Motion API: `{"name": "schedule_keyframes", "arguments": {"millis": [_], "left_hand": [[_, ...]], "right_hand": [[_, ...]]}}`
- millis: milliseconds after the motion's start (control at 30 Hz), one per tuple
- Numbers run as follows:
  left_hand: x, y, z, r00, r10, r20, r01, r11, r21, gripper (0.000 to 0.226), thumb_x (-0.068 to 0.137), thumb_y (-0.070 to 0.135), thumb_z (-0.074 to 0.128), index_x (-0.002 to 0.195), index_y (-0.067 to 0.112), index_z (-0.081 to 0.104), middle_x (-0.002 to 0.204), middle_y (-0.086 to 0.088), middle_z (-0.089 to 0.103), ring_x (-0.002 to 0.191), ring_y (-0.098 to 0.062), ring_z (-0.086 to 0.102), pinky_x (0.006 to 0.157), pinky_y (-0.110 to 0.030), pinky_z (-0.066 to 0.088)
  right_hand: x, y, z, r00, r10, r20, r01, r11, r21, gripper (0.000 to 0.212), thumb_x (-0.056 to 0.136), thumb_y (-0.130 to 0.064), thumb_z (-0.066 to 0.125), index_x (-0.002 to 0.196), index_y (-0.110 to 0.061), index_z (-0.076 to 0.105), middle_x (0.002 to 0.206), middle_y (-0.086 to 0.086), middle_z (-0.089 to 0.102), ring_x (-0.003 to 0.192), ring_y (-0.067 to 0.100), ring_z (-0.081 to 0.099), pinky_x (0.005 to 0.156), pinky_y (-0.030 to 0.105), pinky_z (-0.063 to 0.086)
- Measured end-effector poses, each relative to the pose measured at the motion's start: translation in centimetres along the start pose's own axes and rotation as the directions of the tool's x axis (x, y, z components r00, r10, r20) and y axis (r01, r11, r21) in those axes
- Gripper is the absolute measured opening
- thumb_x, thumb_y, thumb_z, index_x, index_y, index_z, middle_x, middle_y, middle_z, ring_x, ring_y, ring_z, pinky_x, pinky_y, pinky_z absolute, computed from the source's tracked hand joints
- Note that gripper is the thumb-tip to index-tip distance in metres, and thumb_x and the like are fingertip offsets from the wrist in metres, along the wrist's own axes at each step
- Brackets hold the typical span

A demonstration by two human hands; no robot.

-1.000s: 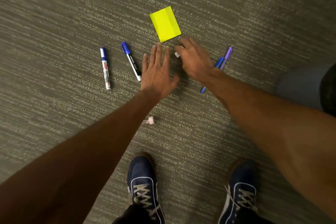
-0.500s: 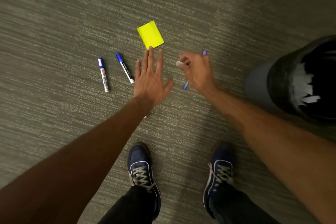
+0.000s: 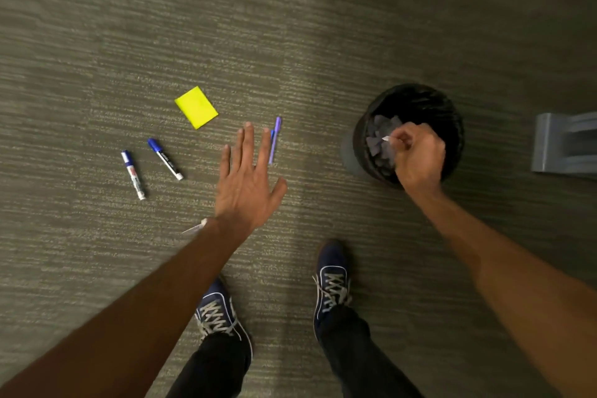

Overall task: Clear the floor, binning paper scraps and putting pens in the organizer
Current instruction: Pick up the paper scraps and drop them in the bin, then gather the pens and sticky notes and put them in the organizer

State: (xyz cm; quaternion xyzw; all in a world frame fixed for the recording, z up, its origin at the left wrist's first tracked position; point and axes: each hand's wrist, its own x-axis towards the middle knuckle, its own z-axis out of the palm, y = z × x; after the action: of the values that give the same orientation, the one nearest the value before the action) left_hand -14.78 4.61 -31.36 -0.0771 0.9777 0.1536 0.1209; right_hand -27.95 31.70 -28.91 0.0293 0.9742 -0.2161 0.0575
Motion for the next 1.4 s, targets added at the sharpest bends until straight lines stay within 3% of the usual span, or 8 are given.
{"name": "schedule_keyframes", "arguments": {"millis": [133, 400, 500, 600, 767, 900, 1067, 1400], "left_hand": [[0.2, 1.4, 0.8, 1.0, 0.015, -0.015, -0.016, 1.0, -0.002, 0.095, 0.092, 0.052, 0.052, 0.161, 0.015, -0.002, 0.168, -0.022, 0.005, 0.155, -0.035, 0.011, 0.123, -0.054, 0.019], [0.9, 2.5, 2.3, 1.0, -0.001, 0.018, 0.001, 0.999, 0.034, 0.094, 0.094, 0.053, 0.048, 0.16, 0.017, -0.008, 0.167, -0.023, 0.002, 0.155, -0.037, 0.011, 0.123, -0.056, 0.02], [0.9, 2.3, 2.2, 0.999, -0.035, 0.037, 0.034, 0.999, 0.03, 0.094, 0.095, 0.053, 0.048, 0.16, 0.019, -0.011, 0.167, -0.023, -0.001, 0.155, -0.037, 0.008, 0.123, -0.056, 0.019], [0.6, 1.9, 1.8, 0.996, -0.082, 0.036, 0.081, 0.997, 0.012, 0.095, 0.095, 0.053, 0.051, 0.16, 0.02, -0.011, 0.168, -0.022, -0.001, 0.155, -0.037, 0.008, 0.123, -0.056, 0.02], [-1.0, 0.4, 1.3, 0.989, -0.146, 0.035, 0.146, 0.989, -0.019, 0.094, 0.092, 0.054, 0.046, 0.16, 0.02, -0.008, 0.167, -0.024, 0.003, 0.154, -0.039, 0.011, 0.122, -0.056, 0.021], [-1.9, -1.6, 2.0, 0.985, -0.17, 0.031, 0.171, 0.985, -0.018, 0.096, 0.091, 0.05, 0.052, 0.161, 0.018, -0.004, 0.167, -0.023, 0.005, 0.154, -0.038, 0.014, 0.122, -0.055, 0.022], [-1.7, -5.1, 5.2, 0.981, -0.189, 0.048, 0.19, 0.981, -0.029, 0.096, 0.091, 0.048, 0.056, 0.161, 0.017, -0.002, 0.168, -0.022, 0.003, 0.154, -0.038, 0.012, 0.123, -0.054, 0.019], [0.6, -10.8, 13.3, 0.98, -0.192, 0.052, 0.197, 0.972, -0.126, 0.094, 0.094, 0.05, 0.05, 0.16, 0.019, -0.01, 0.167, -0.023, -0.005, 0.154, -0.039, 0.01, 0.124, -0.055, 0.017]], "right_hand": [[1.9, 2.8, 0.2, 0.99, 0.067, 0.127, -0.06, 0.996, -0.06, 0.013, 0.089, -0.002, 0.058, 0.094, -0.007, 0.069, 0.099, 0.018, 0.069, 0.095, 0.037, 0.065, 0.081, 0.05, 0.054], [3.7, 4.0, 1.5, 0.988, -0.024, 0.153, 0.059, 0.972, -0.229, 0.027, 0.088, -0.007, 0.061, 0.115, -0.011, 0.064, 0.123, 0.015, 0.058, 0.117, 0.035, 0.054, 0.086, 0.047, 0.052], [3.0, 2.4, 1.0, 0.991, -0.133, -0.034, 0.129, 0.987, -0.101, 0.024, 0.09, -0.011, 0.058, 0.113, -0.011, 0.064, 0.119, 0.012, 0.057, 0.11, 0.029, 0.057, 0.087, 0.041, 0.053], [0.5, -0.7, 0.4, 0.919, -0.331, -0.213, 0.334, 0.942, -0.023, 0.024, 0.09, -0.01, 0.054, 0.111, -0.012, 0.064, 0.112, 0.01, 0.057, 0.102, 0.025, 0.057, 0.083, 0.035, 0.05], [-4.6, -6.7, 3.2, 0.882, -0.449, -0.141, 0.47, 0.855, 0.217, 0.018, 0.092, -0.008, 0.058, 0.108, -0.006, 0.067, 0.102, 0.008, 0.063, 0.088, 0.02, 0.062, 0.074, 0.034, 0.053], [-6.7, -9.0, 7.8, 0.892, -0.427, 0.146, 0.394, 0.895, 0.208, 0.02, 0.097, -0.027, 0.059, 0.108, -0.01, 0.062, 0.102, 0.006, 0.065, 0.085, 0.023, 0.065, 0.068, 0.043, 0.055], [-6.0, -9.3, 15.8, 0.88, -0.267, 0.392, 0.256, 0.963, 0.081, 0.028, 0.093, -0.036, 0.064, 0.109, -0.014, 0.059, 0.11, 0.007, 0.064, 0.098, 0.027, 0.063, 0.079, 0.048, 0.055], [-1.1, -9.9, 29.4, 0.881, 0.237, 0.41, -0.255, 0.967, -0.011, 0.053, 0.079, -0.051, 0.077, 0.113, -0.014, 0.061, 0.116, 0.009, 0.068, 0.104, 0.029, 0.066, 0.077, 0.036, 0.05]]}}
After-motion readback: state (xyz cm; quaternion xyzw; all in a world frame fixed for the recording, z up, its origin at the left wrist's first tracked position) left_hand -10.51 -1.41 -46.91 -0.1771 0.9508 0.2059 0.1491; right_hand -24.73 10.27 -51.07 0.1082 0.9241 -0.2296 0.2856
